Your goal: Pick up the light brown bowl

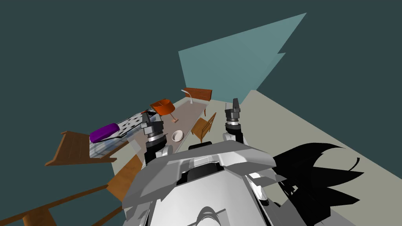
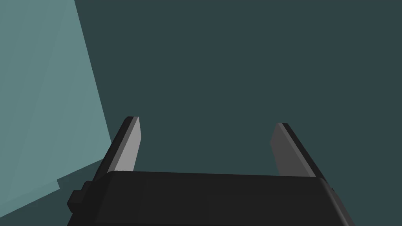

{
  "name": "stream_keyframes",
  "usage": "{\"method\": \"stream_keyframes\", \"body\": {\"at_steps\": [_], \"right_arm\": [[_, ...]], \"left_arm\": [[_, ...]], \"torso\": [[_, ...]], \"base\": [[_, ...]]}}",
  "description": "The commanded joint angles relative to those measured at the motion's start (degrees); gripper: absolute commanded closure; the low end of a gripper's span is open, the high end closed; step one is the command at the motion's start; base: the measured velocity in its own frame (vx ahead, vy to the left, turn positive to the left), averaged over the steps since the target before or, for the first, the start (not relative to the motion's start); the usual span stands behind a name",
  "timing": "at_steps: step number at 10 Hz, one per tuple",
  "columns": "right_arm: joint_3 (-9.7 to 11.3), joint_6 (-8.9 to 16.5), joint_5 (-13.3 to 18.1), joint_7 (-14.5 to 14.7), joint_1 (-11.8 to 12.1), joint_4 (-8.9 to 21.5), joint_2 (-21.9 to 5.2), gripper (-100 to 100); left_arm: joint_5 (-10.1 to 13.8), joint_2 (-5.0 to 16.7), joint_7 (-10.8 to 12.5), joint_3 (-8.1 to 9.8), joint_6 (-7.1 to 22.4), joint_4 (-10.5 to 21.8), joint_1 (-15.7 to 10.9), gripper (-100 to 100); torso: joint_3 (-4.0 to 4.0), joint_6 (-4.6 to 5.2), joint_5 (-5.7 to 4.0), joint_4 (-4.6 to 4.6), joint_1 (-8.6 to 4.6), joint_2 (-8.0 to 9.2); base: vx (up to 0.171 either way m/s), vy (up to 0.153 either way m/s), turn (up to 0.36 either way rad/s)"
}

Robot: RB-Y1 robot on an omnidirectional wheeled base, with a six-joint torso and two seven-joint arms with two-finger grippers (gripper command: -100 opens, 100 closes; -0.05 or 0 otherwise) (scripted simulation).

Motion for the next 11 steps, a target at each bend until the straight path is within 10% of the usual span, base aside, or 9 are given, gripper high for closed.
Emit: {"method": "stream_keyframes", "body": {"at_steps": [1,11], "right_arm": [[0.0,0.0,0.0,0.0,0.0,0.0,0.0,0],[0.0,0.0,0.0,0.0,0.0,0.0,0.0,0]], "left_arm": [[0.3,2.1,0.2,0.18,0.7,0.7,-0.6,-100],[6.3,8.7,4.0,3.49,12.1,12.5,-11.3,-100]], "torso": [[0.00,0.00,0.00,0.00,0.00,0.00],[0.21,0.00,-0.02,0.08,-0.08,0.35]], "base": [[-0.038,-0.036,-0.001],[-0.095,-0.033,0.016]]}}
